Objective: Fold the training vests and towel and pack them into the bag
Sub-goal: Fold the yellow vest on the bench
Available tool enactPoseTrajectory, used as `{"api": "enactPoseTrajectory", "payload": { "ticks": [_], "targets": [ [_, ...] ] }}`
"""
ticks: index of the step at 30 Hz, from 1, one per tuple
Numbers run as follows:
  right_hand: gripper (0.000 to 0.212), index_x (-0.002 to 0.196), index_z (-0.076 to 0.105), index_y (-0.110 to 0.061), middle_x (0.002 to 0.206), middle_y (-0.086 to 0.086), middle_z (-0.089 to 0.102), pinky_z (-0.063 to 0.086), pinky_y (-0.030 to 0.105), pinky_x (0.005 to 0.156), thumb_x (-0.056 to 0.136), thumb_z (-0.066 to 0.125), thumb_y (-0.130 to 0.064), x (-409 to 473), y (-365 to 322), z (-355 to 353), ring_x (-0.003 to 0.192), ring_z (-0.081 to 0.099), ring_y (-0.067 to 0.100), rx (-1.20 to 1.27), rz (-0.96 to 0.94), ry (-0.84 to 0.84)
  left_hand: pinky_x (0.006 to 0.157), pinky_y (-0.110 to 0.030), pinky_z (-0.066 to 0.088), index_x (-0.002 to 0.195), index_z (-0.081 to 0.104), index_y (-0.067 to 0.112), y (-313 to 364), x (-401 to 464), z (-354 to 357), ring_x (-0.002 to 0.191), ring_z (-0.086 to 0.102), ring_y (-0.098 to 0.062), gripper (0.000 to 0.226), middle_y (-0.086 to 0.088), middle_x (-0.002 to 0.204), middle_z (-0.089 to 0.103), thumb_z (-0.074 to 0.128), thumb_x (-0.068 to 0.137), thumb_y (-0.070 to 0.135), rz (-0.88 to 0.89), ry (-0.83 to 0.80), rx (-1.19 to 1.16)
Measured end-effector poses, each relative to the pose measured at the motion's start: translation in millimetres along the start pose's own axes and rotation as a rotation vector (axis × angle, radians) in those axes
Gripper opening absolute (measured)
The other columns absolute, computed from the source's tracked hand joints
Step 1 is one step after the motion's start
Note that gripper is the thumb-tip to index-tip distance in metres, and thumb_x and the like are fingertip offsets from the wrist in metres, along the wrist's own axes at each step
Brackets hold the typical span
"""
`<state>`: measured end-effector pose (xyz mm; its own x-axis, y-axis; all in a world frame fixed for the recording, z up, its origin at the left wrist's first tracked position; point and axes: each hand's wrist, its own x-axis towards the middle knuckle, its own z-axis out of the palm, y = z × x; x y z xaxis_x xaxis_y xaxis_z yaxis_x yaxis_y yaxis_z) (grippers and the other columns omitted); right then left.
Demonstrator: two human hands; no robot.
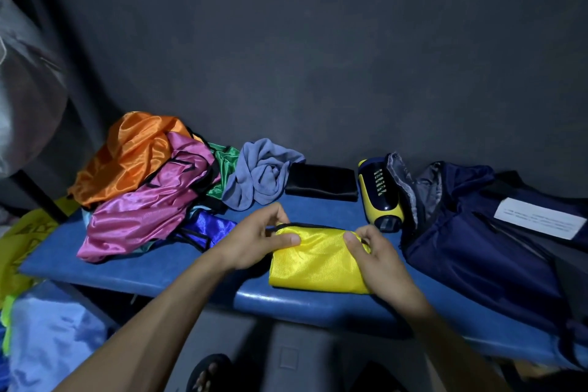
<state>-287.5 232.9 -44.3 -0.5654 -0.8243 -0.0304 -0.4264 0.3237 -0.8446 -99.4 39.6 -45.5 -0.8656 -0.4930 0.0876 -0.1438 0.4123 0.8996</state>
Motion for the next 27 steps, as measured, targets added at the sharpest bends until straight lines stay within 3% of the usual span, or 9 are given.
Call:
{"api": "enactPoseTrajectory", "payload": {
  "ticks": [3, 6, 9, 14, 17, 20, 23, 25, 27],
  "targets": [
    [0.027, 0.092, 0.057, -0.013, 0.1, -0.007, 0.067, 0.042, 0.017, 0.087, 0.097, 0.065, -0.039, 26, -21, -20, 0.108, 0.059, -0.004, 0.033, -0.053, 0.028, 0.079, -0.029, 0.046, 0.085, 0.057, 0.026, 3, 21, -9, 0.083, 0.052, -0.011, 0.033, 0.009, 0.085, 0.055, 0.083, 0.08, 0.045, -0.028, 0.06, -0.097],
    [0.026, 0.085, 0.054, -0.014, 0.09, -0.007, 0.066, 0.043, 0.025, 0.076, 0.094, 0.071, -0.031, 72, -52, -40, 0.093, 0.062, 0.003, -0.078, -0.091, 0.088, 0.084, -0.032, 0.044, 0.089, 0.061, 0.021, 11, 64, -24, 0.086, 0.054, -0.014, 0.034, -0.002, 0.089, 0.056, 0.082, 0.081, 0.046, -0.064, 0.184, -0.118],
    [0.022, 0.091, 0.051, -0.015, 0.09, 0.001, 0.062, 0.035, 0.031, 0.072, 0.098, 0.064, -0.032, 123, -82, -52, 0.092, 0.06, 0.023, -0.353, -0.064, 0.113, 0.073, -0.032, 0.04, 0.1, 0.06, 0.008, 17, 118, -29, 0.081, 0.049, -0.019, 0.031, -0.01, 0.088, 0.051, 0.076, 0.092, 0.033, -0.105, 0.251, -0.084],
    [0.034, 0.134, 0.041, -0.004, 0.13, 0.024, 0.059, 0.046, 0.042, 0.092, 0.105, 0.049, -0.019, 184, -103, -39, 0.121, 0.057, 0.043, -0.782, 0.076, 0.03, 0.078, -0.028, 0.039, 0.111, 0.06, 0.011, 6, 180, -24, 0.095, 0.056, -0.019, 0.024, -0.003, 0.102, 0.063, 0.067, 0.098, 0.03, -0.22, 0.371, 0.141],
    [0.031, 0.133, 0.042, -0.004, 0.131, 0.024, 0.059, 0.048, 0.044, 0.095, 0.103, 0.048, -0.012, 203, -93, -30, 0.122, 0.058, 0.043, -0.882, 0.078, 0.03, 0.08, -0.028, 0.039, 0.115, 0.059, 0.01, -6, 195, -21, 0.102, 0.058, -0.023, 0.028, -0.003, 0.105, 0.062, 0.067, 0.098, 0.032, -0.263, 0.361, 0.174],
    [0.024, 0.127, 0.045, -0.005, 0.125, 0.021, 0.062, 0.05, 0.044, 0.088, 0.104, 0.047, -0.01, 209, -81, -22, 0.117, 0.061, 0.041, -0.967, 0.048, 0.041, 0.078, -0.027, 0.036, 0.112, 0.059, 0.011, -14, 202, -21, 0.101, 0.058, -0.024, 0.026, -0.003, 0.103, 0.062, 0.068, 0.097, 0.031, -0.258, 0.368, 0.196],
    [0.023, 0.125, 0.049, -0.008, 0.121, 0.016, 0.062, 0.049, 0.042, 0.082, 0.103, 0.05, -0.011, 207, -73, -17, 0.111, 0.061, 0.038, -1.084, -0.087, 0.132, 0.076, -0.028, 0.037, 0.105, 0.058, 0.014, -20, 206, -20, 0.097, 0.059, -0.024, 0.022, -0.005, 0.1, 0.065, 0.071, 0.096, 0.029, -0.242, 0.383, 0.209],
    [0.022, 0.122, 0.054, -0.011, 0.118, 0.012, 0.059, 0.046, 0.044, 0.082, 0.101, 0.053, -0.019, 205, -66, -11, 0.108, 0.057, 0.036, -1.133, -0.301, 0.175, 0.076, -0.03, 0.04, 0.1, 0.058, 0.015, -23, 206, -19, 0.095, 0.06, -0.025, 0.021, -0.006, 0.097, 0.066, 0.073, 0.094, 0.028, -0.221, 0.401, 0.201],
    [0.031, 0.122, 0.06, -0.015, 0.118, 0.01, 0.059, 0.046, 0.046, 0.086, 0.103, 0.045, -0.034, 198, -55, 1, 0.108, 0.056, 0.036, -1.077, -0.457, 0.093, 0.071, -0.027, 0.038, 0.096, 0.058, 0.017, -24, 205, -18, 0.09, 0.059, -0.022, 0.02, -0.002, 0.091, 0.065, 0.075, 0.092, 0.027, -0.21, 0.422, 0.199]
  ]
}}
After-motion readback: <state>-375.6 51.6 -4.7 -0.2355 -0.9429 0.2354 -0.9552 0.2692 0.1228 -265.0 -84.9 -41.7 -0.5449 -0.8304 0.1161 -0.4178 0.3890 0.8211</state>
